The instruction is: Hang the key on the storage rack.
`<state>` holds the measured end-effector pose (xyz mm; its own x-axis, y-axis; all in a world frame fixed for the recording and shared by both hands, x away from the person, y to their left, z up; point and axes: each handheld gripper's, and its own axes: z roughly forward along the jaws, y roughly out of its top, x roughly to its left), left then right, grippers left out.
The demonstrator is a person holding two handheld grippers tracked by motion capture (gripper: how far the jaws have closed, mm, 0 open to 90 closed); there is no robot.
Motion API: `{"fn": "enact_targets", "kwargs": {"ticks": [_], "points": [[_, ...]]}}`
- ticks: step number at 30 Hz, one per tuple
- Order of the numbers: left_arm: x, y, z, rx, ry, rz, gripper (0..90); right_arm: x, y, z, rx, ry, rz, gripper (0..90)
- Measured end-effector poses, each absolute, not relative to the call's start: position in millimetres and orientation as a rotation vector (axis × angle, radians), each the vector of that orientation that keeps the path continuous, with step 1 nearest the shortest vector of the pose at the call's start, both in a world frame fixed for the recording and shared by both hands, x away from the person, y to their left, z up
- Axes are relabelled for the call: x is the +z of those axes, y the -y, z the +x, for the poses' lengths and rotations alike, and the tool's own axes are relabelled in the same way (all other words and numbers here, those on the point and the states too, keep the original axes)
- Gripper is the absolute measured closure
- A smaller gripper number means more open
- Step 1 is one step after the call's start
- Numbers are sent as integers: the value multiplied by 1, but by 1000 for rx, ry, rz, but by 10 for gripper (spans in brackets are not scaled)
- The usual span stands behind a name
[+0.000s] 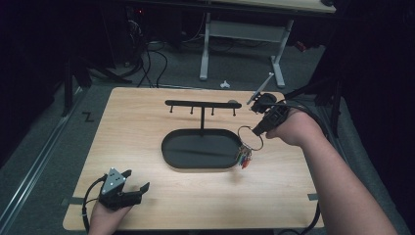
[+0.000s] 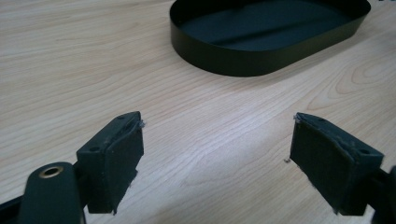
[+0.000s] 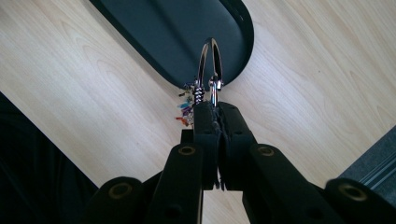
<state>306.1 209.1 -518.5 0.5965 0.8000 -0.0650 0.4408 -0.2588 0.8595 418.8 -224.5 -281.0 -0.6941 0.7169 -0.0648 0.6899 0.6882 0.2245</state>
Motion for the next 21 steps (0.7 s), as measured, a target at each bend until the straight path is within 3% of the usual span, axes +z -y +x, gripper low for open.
{"fn": "enact_targets", "kwargs": {"ticks": [21], "points": [[-521, -226, 289, 512, -1043, 1904, 179, -276, 196, 441, 287, -2791, 1043, 874]]}}
